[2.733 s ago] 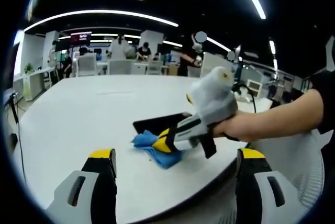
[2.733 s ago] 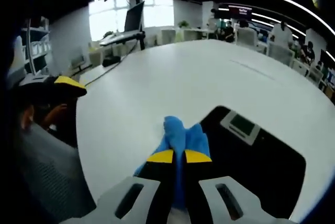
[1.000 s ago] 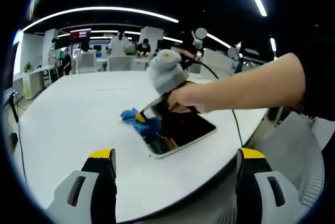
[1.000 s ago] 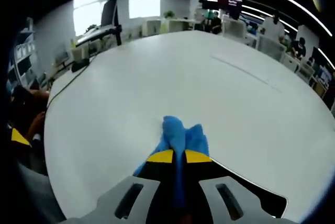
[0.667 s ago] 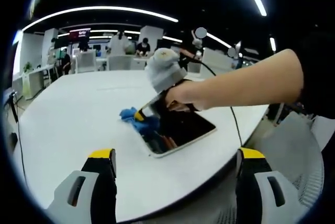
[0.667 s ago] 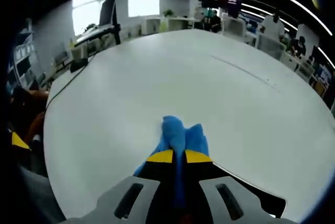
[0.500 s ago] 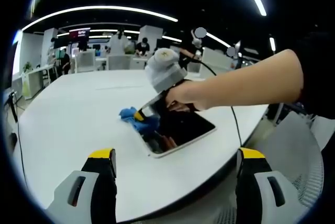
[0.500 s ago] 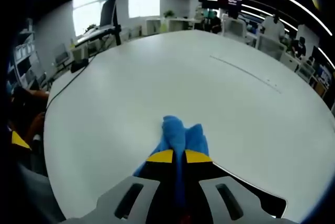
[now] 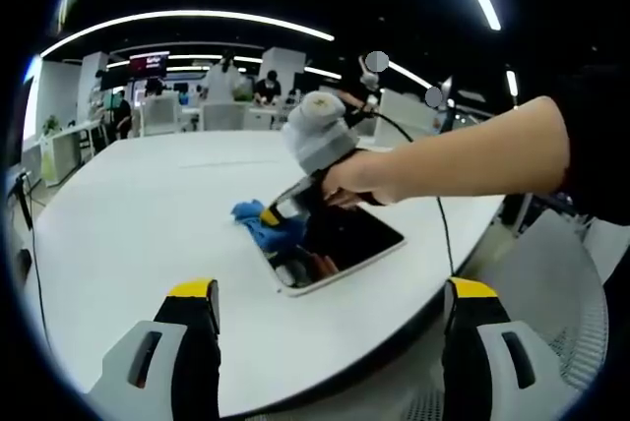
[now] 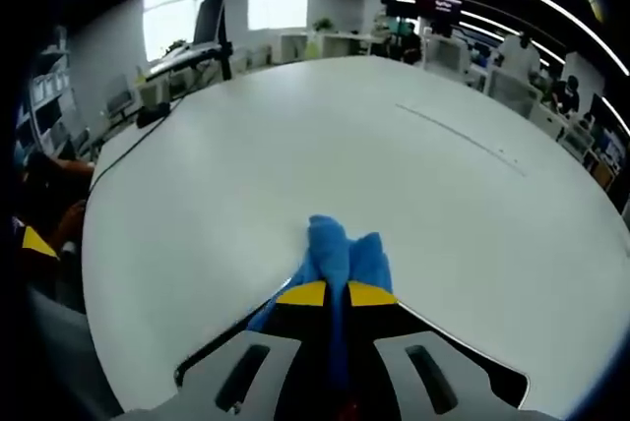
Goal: Wipe the mirror surface with the cleaning cloth until all visible marks leave the cleaned area.
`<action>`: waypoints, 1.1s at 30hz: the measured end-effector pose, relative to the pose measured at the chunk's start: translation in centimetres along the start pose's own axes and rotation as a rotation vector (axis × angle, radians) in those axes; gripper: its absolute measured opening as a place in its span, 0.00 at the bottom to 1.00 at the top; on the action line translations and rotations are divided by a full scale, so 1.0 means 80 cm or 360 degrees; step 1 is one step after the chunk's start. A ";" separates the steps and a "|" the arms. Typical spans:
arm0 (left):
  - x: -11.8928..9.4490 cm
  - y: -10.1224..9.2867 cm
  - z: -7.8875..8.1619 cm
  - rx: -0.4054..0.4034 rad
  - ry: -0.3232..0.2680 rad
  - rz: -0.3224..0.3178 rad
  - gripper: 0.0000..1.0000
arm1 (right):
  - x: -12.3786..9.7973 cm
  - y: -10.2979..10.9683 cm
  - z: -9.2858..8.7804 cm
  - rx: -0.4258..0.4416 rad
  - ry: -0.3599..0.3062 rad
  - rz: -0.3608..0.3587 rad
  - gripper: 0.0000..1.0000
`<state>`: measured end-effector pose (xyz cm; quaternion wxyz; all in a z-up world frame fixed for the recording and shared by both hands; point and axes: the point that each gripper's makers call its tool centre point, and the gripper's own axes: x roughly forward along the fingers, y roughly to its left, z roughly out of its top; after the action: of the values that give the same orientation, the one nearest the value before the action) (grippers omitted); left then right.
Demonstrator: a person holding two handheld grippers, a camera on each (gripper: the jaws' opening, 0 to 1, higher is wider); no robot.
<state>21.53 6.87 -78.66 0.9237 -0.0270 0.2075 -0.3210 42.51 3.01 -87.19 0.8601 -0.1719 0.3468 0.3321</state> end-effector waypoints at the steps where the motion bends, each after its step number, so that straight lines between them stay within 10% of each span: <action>1: 0.000 0.000 0.000 0.0000 0.0002 -0.0001 0.94 | -0.001 -0.001 -0.001 0.0003 0.0002 -0.0002 0.00; 33: 0.001 0.000 -0.002 -0.0005 0.0014 -0.0006 0.93 | -0.016 -0.030 -0.021 0.0150 0.0000 -0.0016 0.00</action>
<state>21.50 6.86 -78.84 0.9220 -0.0273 0.2121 -0.3226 42.65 -0.18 -87.33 0.8689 -0.1328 0.3613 0.3112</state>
